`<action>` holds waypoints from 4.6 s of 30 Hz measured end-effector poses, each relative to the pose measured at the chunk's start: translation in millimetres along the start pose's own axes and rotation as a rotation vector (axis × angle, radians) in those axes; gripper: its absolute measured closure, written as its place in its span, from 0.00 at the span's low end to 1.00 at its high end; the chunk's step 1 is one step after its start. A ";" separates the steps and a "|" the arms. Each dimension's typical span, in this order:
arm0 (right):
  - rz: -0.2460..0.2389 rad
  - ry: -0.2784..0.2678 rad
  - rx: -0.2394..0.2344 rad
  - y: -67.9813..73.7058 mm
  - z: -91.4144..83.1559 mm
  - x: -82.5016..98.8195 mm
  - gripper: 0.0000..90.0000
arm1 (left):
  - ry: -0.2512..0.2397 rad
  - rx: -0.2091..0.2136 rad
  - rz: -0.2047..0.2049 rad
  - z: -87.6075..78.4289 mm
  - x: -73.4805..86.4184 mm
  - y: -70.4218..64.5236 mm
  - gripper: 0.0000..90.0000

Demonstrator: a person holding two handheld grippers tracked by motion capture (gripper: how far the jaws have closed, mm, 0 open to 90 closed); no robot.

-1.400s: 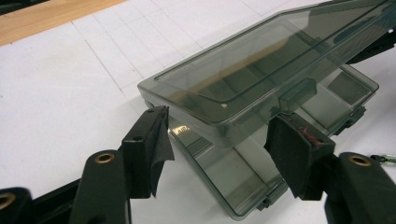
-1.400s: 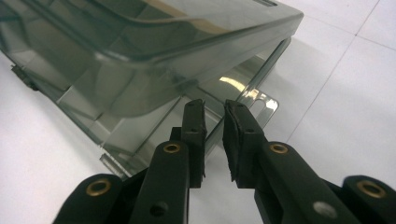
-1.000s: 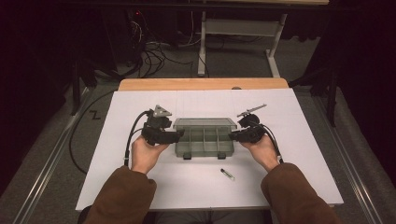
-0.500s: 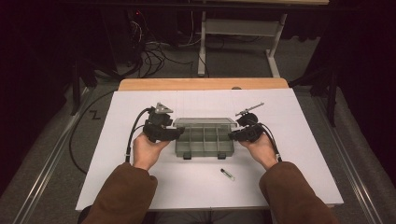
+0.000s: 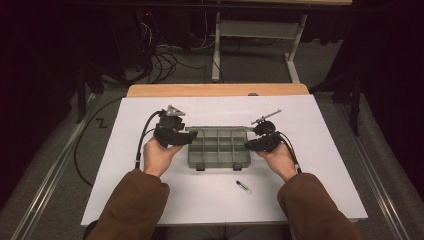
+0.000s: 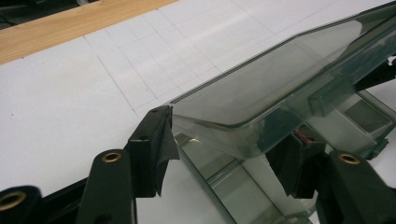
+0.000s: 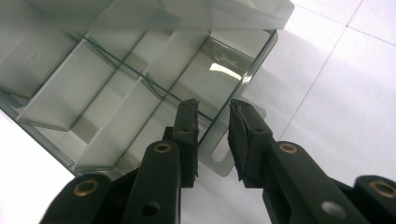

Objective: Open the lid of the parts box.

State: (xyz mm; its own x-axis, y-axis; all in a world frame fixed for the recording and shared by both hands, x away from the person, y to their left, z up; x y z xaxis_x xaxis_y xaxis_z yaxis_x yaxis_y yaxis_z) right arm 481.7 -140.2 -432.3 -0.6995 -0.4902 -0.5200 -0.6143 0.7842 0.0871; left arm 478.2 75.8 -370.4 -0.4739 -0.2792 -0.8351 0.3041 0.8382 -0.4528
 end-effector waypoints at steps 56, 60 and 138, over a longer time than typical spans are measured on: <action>-0.010 0.036 0.019 2.0 0.2 -2.7 0.83 | -0.048 -0.015 -0.061 29.0 -39.1 6.4 0.64; -0.009 0.040 0.010 1.3 0.1 -2.9 0.83 | -0.049 -0.006 -0.072 32.0 -40.3 9.8 0.65; -0.014 0.031 0.020 2.3 0.1 -1.9 0.83 | 0.120 -0.222 -0.043 97.3 6.3 58.5 0.81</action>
State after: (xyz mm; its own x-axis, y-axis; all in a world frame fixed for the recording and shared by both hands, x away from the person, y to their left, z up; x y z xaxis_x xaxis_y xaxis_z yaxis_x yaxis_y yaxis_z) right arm 481.7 -137.4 -431.2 -0.7020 -0.5124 -0.4945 -0.6170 0.7845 0.0629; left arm 573.4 77.5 -432.5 -0.5808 -0.2704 -0.7678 0.0990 0.9127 -0.3963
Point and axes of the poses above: each handheld gripper's, and its own axes: z roughly forward along the jaws, x roughly out of its underside, y roughly to its left, the point moved 6 cm from there along z, roughly forward along the jaws, and after that the axes turned 1 degree about x, right-handed, at the moved point
